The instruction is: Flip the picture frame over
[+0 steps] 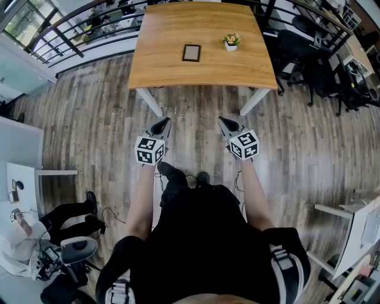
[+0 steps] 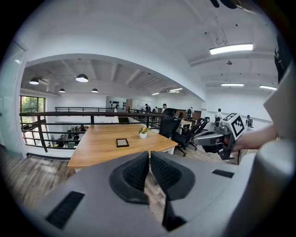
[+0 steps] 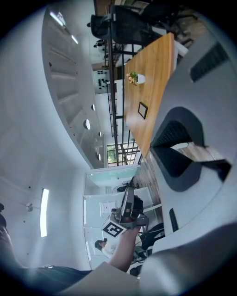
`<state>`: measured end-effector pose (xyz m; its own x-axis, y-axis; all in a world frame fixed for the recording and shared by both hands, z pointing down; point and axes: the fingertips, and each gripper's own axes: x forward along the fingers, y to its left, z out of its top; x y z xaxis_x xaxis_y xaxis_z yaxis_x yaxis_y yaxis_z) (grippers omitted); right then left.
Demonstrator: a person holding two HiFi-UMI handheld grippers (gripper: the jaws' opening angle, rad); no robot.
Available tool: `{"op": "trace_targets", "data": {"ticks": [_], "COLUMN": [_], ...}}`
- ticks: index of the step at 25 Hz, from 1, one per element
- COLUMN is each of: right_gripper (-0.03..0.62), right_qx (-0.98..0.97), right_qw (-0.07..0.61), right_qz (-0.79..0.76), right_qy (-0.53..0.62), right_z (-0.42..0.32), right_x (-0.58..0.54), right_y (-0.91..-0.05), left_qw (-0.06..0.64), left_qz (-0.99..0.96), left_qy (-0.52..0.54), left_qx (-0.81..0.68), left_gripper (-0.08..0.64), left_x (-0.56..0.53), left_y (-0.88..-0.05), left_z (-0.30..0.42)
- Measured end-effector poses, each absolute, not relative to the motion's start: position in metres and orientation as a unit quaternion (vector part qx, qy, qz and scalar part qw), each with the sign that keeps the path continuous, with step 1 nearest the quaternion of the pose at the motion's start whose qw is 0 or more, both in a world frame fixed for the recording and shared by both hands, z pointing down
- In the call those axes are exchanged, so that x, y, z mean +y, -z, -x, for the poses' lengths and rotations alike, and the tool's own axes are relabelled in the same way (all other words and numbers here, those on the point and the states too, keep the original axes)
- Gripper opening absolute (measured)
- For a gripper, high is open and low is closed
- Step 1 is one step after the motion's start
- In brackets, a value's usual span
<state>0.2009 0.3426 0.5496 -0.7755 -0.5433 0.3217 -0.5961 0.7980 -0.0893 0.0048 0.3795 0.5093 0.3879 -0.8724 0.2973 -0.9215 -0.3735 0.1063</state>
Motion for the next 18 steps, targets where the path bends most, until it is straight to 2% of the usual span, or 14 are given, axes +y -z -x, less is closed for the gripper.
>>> {"op": "trace_targets", "data": {"ticks": [13, 14, 18], "right_gripper": [0.009, 0.028, 0.299], "right_qx": [-0.934, -0.933, -0.925], "right_qw": [0.126, 0.122, 0.114], "right_qz": [-0.321, -0.324, -0.352], "right_qy": [-0.094, -0.092, -0.089], "right_z": [-0.216, -0.217, -0.223], "right_x": [0.343, 0.342, 0.335], "right_y": [-0.549, -0.548, -0.546], "left_qw": [0.111, 0.111, 0.105], "left_qz": [-0.824, -0.823, -0.814], "left_qy": [-0.087, -0.085, -0.088], "left_qx": [-0.549, -0.551, -0.565], "left_gripper": [0.034, 0.034, 0.040], "left_x": [0.381, 0.381, 0.380], "left_y": [-0.505, -0.505, -0.506], "left_z": [-0.014, -0.014, -0.009]}}
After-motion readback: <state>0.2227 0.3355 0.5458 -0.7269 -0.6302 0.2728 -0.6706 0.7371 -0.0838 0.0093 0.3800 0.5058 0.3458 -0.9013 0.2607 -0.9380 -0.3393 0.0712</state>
